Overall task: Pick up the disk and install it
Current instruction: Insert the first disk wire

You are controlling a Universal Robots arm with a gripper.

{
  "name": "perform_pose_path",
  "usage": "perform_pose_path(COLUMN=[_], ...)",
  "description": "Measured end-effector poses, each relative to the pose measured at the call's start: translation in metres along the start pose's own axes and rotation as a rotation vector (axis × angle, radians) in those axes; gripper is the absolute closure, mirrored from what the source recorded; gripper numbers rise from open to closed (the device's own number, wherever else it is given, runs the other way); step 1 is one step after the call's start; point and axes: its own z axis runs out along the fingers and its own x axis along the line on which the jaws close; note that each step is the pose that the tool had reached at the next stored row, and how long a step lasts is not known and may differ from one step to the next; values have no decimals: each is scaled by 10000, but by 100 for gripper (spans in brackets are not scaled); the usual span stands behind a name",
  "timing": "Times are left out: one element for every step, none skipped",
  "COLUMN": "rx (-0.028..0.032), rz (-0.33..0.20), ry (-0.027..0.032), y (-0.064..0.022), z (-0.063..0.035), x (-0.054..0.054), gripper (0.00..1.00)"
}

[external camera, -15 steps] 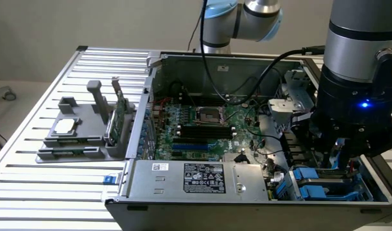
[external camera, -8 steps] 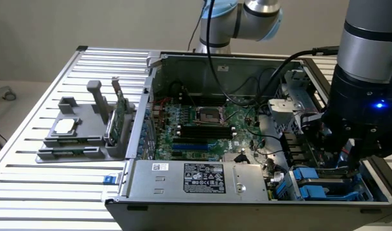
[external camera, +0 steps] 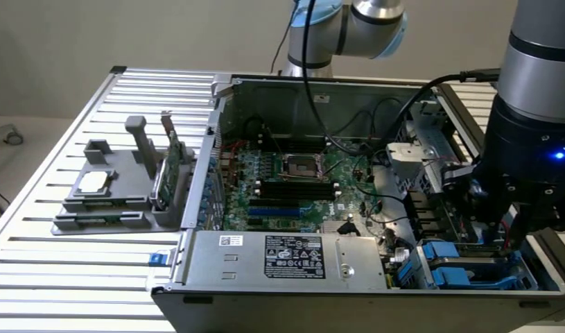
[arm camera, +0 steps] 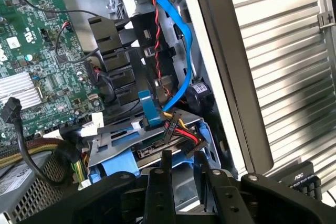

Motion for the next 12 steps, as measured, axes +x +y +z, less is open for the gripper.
perform_pose_path(rx=[5,11,22,32,43,56,66,80,93,97,84,46], rz=[19,40,71,104,138,177,222,277,345,427,522,627], ry=[0,0,0,0,0,0,1,2,5,13,29,55], y=[-5,-11,-18,-24,-30,-34,-36,-39,-40,-40,-41,-41], z=[2,4,5,6,7,8,11,12,13,15,17,19], x=[-6,-11,-15,-17,-20,-22,-22,-22,-22,-22,-21,-21], gripper=[69,69,69,69,69,69,69,69,69,69,69,69])
